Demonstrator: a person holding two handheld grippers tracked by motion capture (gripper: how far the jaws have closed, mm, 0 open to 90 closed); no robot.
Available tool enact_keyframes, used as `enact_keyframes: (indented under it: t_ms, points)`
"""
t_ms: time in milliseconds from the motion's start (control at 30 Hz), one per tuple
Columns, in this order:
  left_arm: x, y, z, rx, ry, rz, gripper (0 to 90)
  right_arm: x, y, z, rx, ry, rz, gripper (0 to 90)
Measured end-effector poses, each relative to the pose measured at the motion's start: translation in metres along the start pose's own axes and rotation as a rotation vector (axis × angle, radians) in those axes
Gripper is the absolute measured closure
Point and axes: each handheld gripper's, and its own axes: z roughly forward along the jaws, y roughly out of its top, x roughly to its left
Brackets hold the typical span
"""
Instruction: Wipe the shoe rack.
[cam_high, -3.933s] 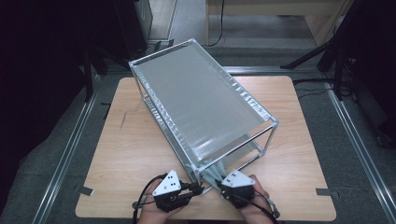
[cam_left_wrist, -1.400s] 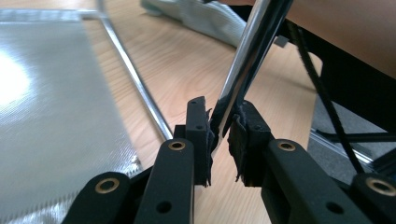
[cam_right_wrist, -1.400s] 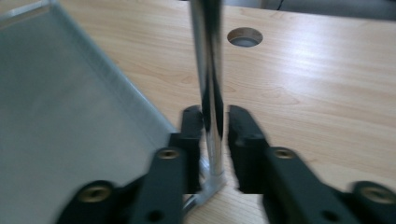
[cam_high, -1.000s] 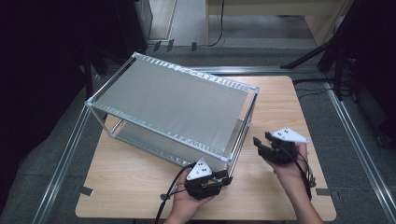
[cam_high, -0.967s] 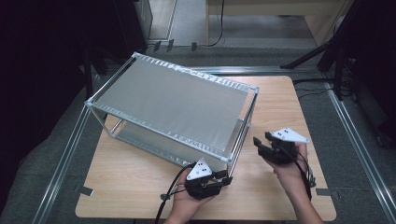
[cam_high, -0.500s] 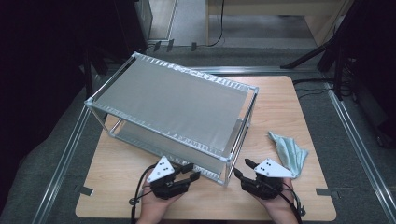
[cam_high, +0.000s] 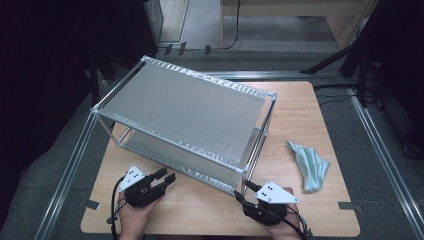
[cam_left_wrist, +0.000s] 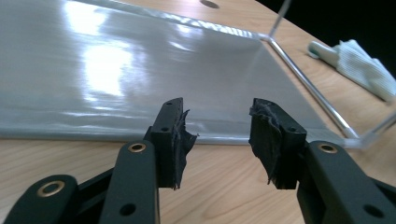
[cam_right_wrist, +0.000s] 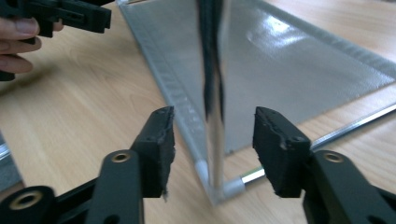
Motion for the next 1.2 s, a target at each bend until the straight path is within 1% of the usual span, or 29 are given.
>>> enact_keyframes:
  t_ms: [33,67,100,167,200,233,300,367,400,433,467,500,533,567,600,633,733,767,833,867,900,967,1000,1033,1067,1100,1133,1167,1200]
  points:
    - [0.003,0.0,-0.002,-0.004,0.009,-0.008,54.5,0.0,0.0,0.0,0.0,0.0,0.0,57.1]
    - [0.007,0.0,-0.005,-0.01,0.022,-0.018,54.2,0.001,0.002,0.004,-0.005,-0.017,-0.004,68.8]
    - [0.007,0.0,-0.005,-0.01,0.022,-0.018,54.0,0.001,0.002,0.004,-0.005,-0.017,-0.004,68.8]
    - [0.013,0.0,-0.008,-0.016,0.042,-0.026,53.9,0.0,0.002,0.005,-0.01,-0.036,-0.008,74.7]
    - [0.015,0.0,-0.01,-0.019,0.046,-0.029,53.9,-0.002,0.002,0.005,-0.009,-0.03,-0.003,77.8]
    - [0.02,0.001,-0.014,-0.027,0.058,-0.05,53.6,-0.007,0.0,0.001,-0.011,-0.039,0.001,80.1]
    - [0.022,0.001,-0.015,-0.031,0.065,-0.056,52.8,-0.012,-0.001,-0.002,-0.011,-0.042,0.005,80.2]
    - [0.028,0.002,-0.02,-0.035,0.086,-0.059,52.3,-0.019,-0.003,-0.006,-0.01,-0.045,0.003,80.4]
    - [0.028,0.002,-0.02,-0.035,0.086,-0.059,52.2,-0.019,-0.003,-0.006,-0.01,-0.045,0.003,80.4]
    - [0.03,0.002,-0.021,-0.039,0.094,-0.063,51.9,-0.027,-0.004,-0.01,-0.008,-0.047,0.011,80.3]
    - [0.033,0.002,-0.023,-0.044,0.129,-0.065,51.6,-0.031,-0.005,-0.012,-0.01,-0.045,0.015,80.2]
    - [0.033,0.002,-0.023,-0.044,0.129,-0.065,51.3,-0.031,-0.005,-0.012,-0.01,-0.045,0.015,80.2]
    - [0.038,0.003,-0.026,-0.046,0.163,-0.064,50.9,-0.039,-0.007,-0.015,-0.012,-0.066,0.012,80.4]
    - [0.038,0.003,-0.026,-0.046,0.163,-0.064,50.5,-0.043,-0.007,-0.017,-0.016,-0.082,0.021,80.3]
    - [0.043,0.004,-0.029,-0.053,0.19,-0.066,50.3,-0.047,-0.008,-0.019,-0.019,-0.093,0.035,80.3]
    - [0.043,0.004,-0.029,-0.053,0.19,-0.066,50.3,-0.047,-0.008,-0.019,-0.019,-0.093,0.035,80.3]
    - [0.051,0.005,-0.033,-0.072,0.228,-0.084,50.4,-0.057,-0.011,-0.024,-0.026,-0.124,0.053,80.4]
    - [0.056,0.005,-0.036,-0.078,0.249,-0.091,50.3,-0.061,-0.012,-0.028,-0.023,-0.134,0.057,80.4]
    - [0.063,0.006,-0.039,-0.092,0.293,-0.098,50.2,-0.065,-0.013,-0.031,-0.02,-0.137,0.06,80.3]
    - [0.063,0.006,-0.039,-0.092,0.293,-0.098,49.6,-0.065,-0.013,-0.031,-0.02,-0.137,0.06,80.3]
    - [0.066,0.006,-0.041,-0.097,0.313,-0.11,48.6,-0.069,-0.014,-0.035,-0.02,-0.15,0.065,80.3]
    - [0.073,0.007,-0.042,-0.109,0.341,-0.131,48.2,-0.071,-0.015,-0.036,-0.018,-0.152,0.071,80.3]
    - [0.08,0.009,-0.04,-0.109,0.347,-0.132,46.9,-0.073,-0.016,-0.039,-0.018,-0.152,0.071,80.2]
    - [0.082,0.01,-0.038,-0.109,0.343,-0.132,47.0,-0.073,-0.017,-0.04,-0.019,-0.151,0.07,80.2]
    - [0.086,0.013,-0.035,-0.102,0.335,-0.117,47.6,-0.073,-0.018,-0.041,-0.017,-0.149,0.069,80.2]
    - [0.086,0.013,-0.035,-0.102,0.335,-0.117,47.8,-0.073,-0.018,-0.041,-0.017,-0.149,0.069,80.2]
    - [0.089,0.016,-0.031,-0.095,0.328,-0.097,47.8,-0.073,-0.019,-0.042,-0.016,-0.15,0.069,80.2]
    - [0.096,0.022,-0.024,-0.076,0.337,-0.075,47.9,-0.073,-0.019,-0.043,-0.015,-0.151,0.07,80.2]
    - [0.099,0.023,-0.021,-0.074,0.332,-0.082,48.8,-0.073,-0.019,-0.044,-0.013,-0.152,0.071,80.1]
